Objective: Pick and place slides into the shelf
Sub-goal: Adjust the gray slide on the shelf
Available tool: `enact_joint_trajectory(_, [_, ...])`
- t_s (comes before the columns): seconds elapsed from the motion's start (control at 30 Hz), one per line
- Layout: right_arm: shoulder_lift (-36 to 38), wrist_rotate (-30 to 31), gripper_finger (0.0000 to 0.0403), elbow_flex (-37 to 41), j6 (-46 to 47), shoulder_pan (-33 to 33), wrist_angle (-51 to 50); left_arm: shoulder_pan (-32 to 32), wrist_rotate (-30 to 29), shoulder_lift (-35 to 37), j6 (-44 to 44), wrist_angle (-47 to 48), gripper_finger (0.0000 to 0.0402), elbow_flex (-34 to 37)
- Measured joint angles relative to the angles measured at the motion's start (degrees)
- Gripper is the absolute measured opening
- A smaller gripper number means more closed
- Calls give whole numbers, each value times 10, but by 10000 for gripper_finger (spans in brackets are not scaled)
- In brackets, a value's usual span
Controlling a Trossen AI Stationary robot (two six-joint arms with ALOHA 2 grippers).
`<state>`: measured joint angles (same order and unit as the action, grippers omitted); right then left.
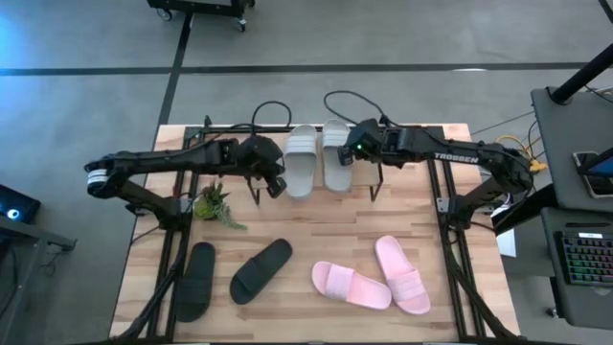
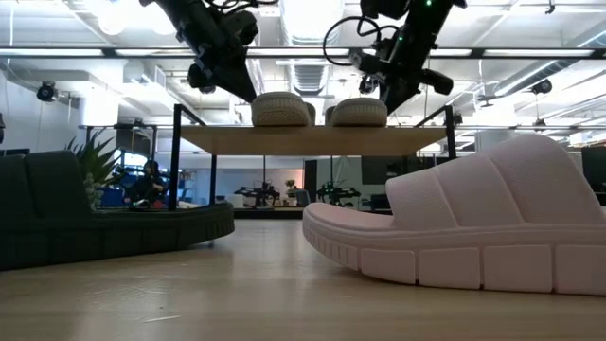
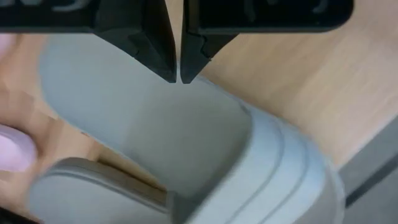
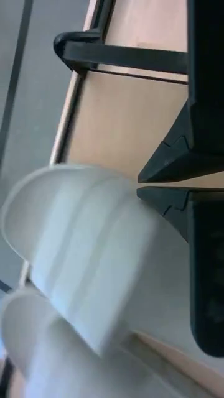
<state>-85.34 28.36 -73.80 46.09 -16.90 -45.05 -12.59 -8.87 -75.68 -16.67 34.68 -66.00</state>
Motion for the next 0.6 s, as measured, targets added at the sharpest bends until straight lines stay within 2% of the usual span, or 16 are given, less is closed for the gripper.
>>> enact_joint_trajectory(0.23, [0,12,13,0,-25,-46,41,-9,29,-7,24,-41,8,0])
enact_joint_trajectory(0.4, [-17,-58,13,0,-95,-89,69,-10,33,-27,7,-103,8,0])
enact_joint_trajectory(0.6, [-45,-97,13,0,-130,-103,85,-13,33,-58,-2,-107,8,0])
